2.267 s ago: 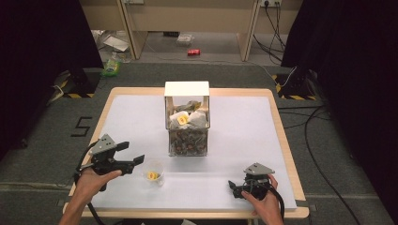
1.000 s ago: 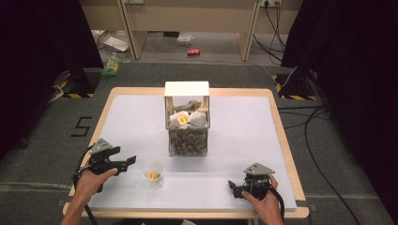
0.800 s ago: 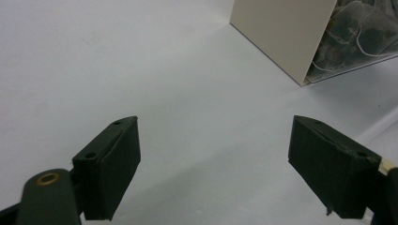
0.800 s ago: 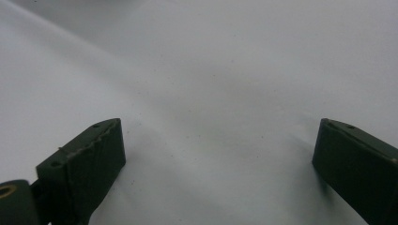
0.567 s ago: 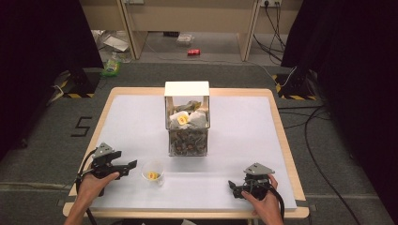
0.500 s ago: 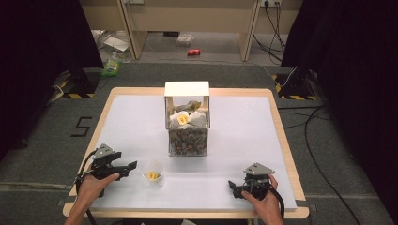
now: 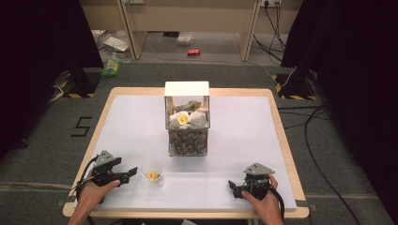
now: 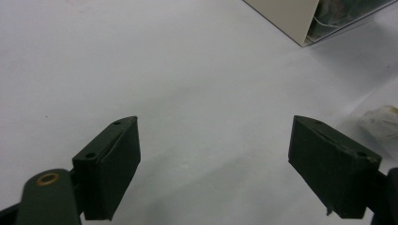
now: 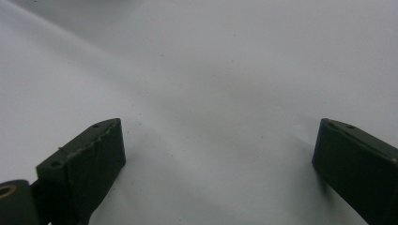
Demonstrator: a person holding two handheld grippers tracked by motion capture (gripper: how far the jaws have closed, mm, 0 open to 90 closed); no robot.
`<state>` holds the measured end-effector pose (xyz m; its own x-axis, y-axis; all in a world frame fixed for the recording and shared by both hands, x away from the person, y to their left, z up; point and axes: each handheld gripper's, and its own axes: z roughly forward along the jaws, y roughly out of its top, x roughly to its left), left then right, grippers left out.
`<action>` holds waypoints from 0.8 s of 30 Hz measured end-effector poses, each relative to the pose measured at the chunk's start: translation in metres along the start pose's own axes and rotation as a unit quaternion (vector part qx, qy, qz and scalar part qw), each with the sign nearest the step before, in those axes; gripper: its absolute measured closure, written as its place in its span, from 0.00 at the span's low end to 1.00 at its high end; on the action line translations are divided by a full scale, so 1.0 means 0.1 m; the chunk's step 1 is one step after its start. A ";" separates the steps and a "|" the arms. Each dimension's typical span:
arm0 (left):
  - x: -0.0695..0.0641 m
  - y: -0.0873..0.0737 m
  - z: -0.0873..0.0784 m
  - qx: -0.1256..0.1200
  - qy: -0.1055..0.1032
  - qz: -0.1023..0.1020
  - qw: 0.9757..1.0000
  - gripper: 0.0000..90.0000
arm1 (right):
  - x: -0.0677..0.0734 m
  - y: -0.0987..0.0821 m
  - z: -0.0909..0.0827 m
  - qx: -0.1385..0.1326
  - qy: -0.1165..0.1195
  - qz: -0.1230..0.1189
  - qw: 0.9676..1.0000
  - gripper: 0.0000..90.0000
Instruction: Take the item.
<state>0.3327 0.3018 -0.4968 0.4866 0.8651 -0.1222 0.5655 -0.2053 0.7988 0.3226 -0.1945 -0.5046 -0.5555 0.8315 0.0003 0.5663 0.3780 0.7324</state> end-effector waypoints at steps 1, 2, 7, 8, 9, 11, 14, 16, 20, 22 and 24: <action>-0.01 -0.01 0.00 0.001 0.000 0.001 1.000 0.19 | 0.00 0.00 0.00 0.001 0.001 0.000 1.000 0.04; -0.01 -0.01 0.00 0.001 0.000 0.001 1.000 0.19 | 0.00 0.00 0.00 0.001 0.001 0.000 1.000 0.04; -0.05 -0.06 -0.03 0.002 -0.001 0.005 1.000 0.19 | 0.00 0.00 0.00 0.000 0.000 0.000 1.000 0.04; -0.05 -0.07 -0.03 0.001 0.002 0.010 1.000 0.19 | 0.00 0.00 0.00 0.000 0.000 0.000 1.000 0.04; -0.06 -0.08 -0.04 0.003 -0.001 0.006 1.000 0.19 | 0.00 0.00 0.00 0.000 0.000 0.000 1.000 0.04; -0.07 -0.09 -0.05 0.001 0.003 0.011 1.000 0.19 | 0.00 0.00 0.00 0.000 0.000 0.000 1.000 0.04; -0.08 -0.11 -0.06 0.003 0.003 0.014 1.000 0.19 | 0.00 0.00 0.00 0.000 0.000 0.000 1.000 0.04; -0.10 -0.14 -0.08 0.005 0.002 0.016 1.000 0.19 | 0.00 0.00 0.00 0.000 0.000 0.002 1.000 0.04; -0.12 -0.17 -0.10 0.007 0.001 0.019 1.000 0.19 | 0.00 0.00 0.00 0.000 0.000 0.002 1.000 0.04; -0.13 -0.18 -0.11 0.007 0.002 0.021 1.000 0.19 | 0.00 0.00 0.00 0.000 0.000 0.002 1.000 0.04; -0.14 -0.20 -0.12 0.008 0.003 0.024 1.000 0.19 | 0.00 0.00 0.00 0.000 0.000 0.001 1.000 0.04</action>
<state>0.3069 0.2993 -0.5041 0.5095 0.8567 -0.0812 0.5523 -0.2531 0.7943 0.3224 -0.1945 -0.5046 -0.5550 0.8318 0.0015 0.5671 0.3771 0.7323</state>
